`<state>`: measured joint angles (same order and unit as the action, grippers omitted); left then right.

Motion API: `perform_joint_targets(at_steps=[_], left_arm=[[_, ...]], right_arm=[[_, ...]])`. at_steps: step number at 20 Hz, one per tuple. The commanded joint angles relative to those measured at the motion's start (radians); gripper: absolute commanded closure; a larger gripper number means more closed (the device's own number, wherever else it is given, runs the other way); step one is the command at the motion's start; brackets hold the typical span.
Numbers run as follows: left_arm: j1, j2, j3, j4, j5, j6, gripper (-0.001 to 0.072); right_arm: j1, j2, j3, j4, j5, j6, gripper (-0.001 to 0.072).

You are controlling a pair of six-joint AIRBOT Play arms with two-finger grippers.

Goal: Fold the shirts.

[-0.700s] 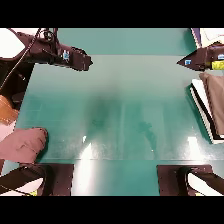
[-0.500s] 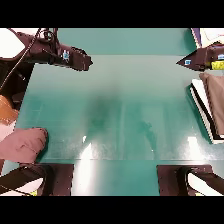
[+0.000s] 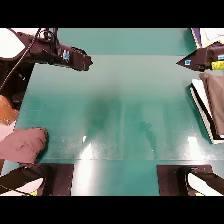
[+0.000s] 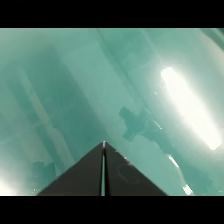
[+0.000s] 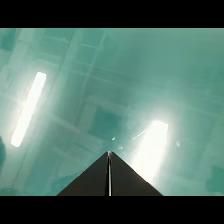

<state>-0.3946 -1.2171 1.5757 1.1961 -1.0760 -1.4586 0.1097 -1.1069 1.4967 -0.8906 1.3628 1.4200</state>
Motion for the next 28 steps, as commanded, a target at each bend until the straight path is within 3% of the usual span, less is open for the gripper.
perform_joint_targets(at_steps=[1, 3, 7, 14, 15, 17, 19, 24, 25, 26, 27, 28], left_arm=[[0.000, 0.000, 0.000, 0.002, 0.089, 0.000, 0.0682], [0.016, 0.002, 0.016, 0.043, 0.045, 0.000, 0.0682], [0.137, 0.075, -0.008, 0.249, -0.282, -0.034, 0.0683], [0.406, 0.417, -0.508, 0.451, -0.443, -0.061, 0.0680], [0.443, 0.439, -0.593, 0.466, -0.452, -0.061, 0.0653], [0.503, 0.449, -0.740, 0.471, -0.448, -0.064, 0.0120], [0.542, 0.449, -0.869, 0.481, -0.403, -0.082, 0.0105], [0.552, 0.449, -1.013, 0.494, -0.364, -0.128, 0.0108], [0.552, 0.449, -1.009, 0.499, -0.364, -0.145, 0.0241], [0.552, 0.449, -1.000, 0.499, -0.364, -0.139, 0.0618], [0.552, 0.449, -0.983, 0.499, -0.362, -0.139, 0.0678], [0.551, 0.449, -0.948, 0.499, -0.364, -0.139, 0.0683]], right_arm=[[0.001, 0.000, 0.000, 0.000, 0.002, 0.000, 0.0689], [0.001, 0.000, 0.000, 0.000, 0.000, 0.000, 0.0689], [0.001, 0.000, -0.002, 0.000, 0.001, 0.000, 0.0689], [0.001, 0.000, -0.002, -0.001, -0.002, 0.000, 0.0689], [0.001, 0.000, -0.002, -0.001, -0.002, 0.000, 0.0689], [0.001, 0.000, -0.002, -0.001, -0.002, 0.000, 0.0689], [0.001, 0.000, -0.002, -0.001, -0.002, 0.000, 0.0688], [0.001, -0.003, -0.002, -0.001, -0.003, 0.000, 0.0689], [0.001, -0.003, -0.002, -0.001, -0.006, 0.000, 0.0689], [0.001, -0.003, -0.002, -0.001, -0.012, 0.000, 0.0689], [0.001, -0.003, -0.002, -0.001, -0.019, 0.000, 0.0689], [0.001, -0.003, -0.002, 0.000, -0.025, 0.000, 0.0689]])
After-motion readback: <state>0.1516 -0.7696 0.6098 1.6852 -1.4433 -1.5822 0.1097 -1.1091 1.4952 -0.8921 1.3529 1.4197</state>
